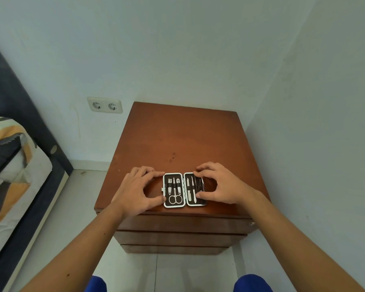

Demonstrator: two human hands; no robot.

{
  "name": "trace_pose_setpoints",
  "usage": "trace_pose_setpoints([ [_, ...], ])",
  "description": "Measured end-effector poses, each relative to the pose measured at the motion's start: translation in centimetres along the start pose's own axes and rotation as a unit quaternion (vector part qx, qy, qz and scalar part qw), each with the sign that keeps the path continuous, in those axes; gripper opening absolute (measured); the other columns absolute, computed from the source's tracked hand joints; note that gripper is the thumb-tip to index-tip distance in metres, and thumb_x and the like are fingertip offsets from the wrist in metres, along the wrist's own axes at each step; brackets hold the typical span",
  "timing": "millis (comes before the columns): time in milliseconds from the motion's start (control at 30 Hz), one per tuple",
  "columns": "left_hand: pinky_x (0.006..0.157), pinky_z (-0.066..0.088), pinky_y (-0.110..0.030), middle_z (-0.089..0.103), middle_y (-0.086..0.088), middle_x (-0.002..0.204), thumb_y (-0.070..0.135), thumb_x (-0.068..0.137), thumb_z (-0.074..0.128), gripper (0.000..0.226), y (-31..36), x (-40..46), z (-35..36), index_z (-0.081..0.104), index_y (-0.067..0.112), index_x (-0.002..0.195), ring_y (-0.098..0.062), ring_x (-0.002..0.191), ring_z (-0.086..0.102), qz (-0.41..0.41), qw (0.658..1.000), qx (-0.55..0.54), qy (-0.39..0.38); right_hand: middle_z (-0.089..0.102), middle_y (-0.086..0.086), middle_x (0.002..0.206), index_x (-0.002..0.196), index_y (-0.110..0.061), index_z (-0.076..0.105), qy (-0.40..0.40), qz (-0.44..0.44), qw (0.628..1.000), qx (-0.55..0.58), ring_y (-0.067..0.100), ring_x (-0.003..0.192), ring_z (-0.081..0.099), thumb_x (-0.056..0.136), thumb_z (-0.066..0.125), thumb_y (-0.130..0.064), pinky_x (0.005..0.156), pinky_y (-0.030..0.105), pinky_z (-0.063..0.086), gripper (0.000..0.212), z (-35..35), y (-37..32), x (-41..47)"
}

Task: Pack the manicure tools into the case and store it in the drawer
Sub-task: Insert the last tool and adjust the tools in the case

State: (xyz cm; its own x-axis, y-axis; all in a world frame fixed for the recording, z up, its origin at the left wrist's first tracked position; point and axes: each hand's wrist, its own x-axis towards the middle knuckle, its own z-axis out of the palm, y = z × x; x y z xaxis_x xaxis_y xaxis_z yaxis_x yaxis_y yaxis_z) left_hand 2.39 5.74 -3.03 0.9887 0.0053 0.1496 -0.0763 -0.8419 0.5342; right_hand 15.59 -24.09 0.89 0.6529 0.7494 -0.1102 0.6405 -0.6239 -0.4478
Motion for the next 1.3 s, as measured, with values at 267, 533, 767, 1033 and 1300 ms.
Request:
trace_pose_setpoints([
  [267,0.103,0.031,-0.029,0.045,0.023,0.131,0.073,0.074,0.064,0.075,0.0,-0.1,0.1,0.05,0.045,0.142,-0.002,0.122,0.036,0.0,1.0,0.002,0.003,0.044,-0.02,0.154,0.136,-0.036,0.065,-0.001,0.002,1.0,0.0,0.005,0.139,0.036,0.081,0.073,-0.069,0.12,0.036,0.035,0.065,-0.1,0.1,-0.1],
  [533,0.104,0.031,-0.03,0.046,0.022,0.13,0.073,0.073,0.065,0.075,0.0,0.0,0.1,0.051,0.046,0.142,-0.003,0.122,0.037,-0.001,1.0,0.001,0.005,0.047,-0.024,0.15,0.124,-0.042,0.068,0.015,0.008,0.999,0.036,0.006,0.138,0.038,0.078,0.075,-0.07,0.118,0.041,0.038,0.054,0.3,0.3,-0.1],
  [767,0.103,0.032,-0.03,0.045,0.023,0.131,0.076,0.074,0.063,0.075,-0.2,0.0,0.2,0.05,0.047,0.142,-0.003,0.122,0.036,-0.002,1.0,0.002,0.0,0.047,-0.028,0.147,0.134,-0.043,0.063,0.026,0.02,0.998,0.054,0.003,0.136,0.04,0.078,0.076,-0.068,0.114,0.04,0.045,0.063,0.4,-0.1,0.0],
  [1033,0.102,0.029,-0.027,0.044,0.024,0.13,0.075,0.074,0.064,0.076,-0.1,0.0,0.1,0.05,0.046,0.142,-0.002,0.122,0.035,-0.003,1.0,0.005,0.002,0.047,-0.026,0.149,0.123,-0.045,0.069,0.032,0.026,0.997,0.067,0.005,0.139,0.039,0.075,0.08,-0.064,0.119,0.039,0.034,0.053,0.6,-0.1,-0.4],
  [1300,0.101,0.028,-0.026,0.044,0.023,0.132,0.074,0.075,0.065,0.075,0.0,0.0,0.0,0.05,0.046,0.143,-0.001,0.123,0.034,-0.003,1.0,0.006,-0.001,0.049,-0.023,0.149,0.128,-0.044,0.067,0.048,0.026,0.996,0.071,0.004,0.136,0.04,0.078,0.084,-0.056,0.119,0.039,0.034,0.054,0.7,-0.7,-0.9],
])
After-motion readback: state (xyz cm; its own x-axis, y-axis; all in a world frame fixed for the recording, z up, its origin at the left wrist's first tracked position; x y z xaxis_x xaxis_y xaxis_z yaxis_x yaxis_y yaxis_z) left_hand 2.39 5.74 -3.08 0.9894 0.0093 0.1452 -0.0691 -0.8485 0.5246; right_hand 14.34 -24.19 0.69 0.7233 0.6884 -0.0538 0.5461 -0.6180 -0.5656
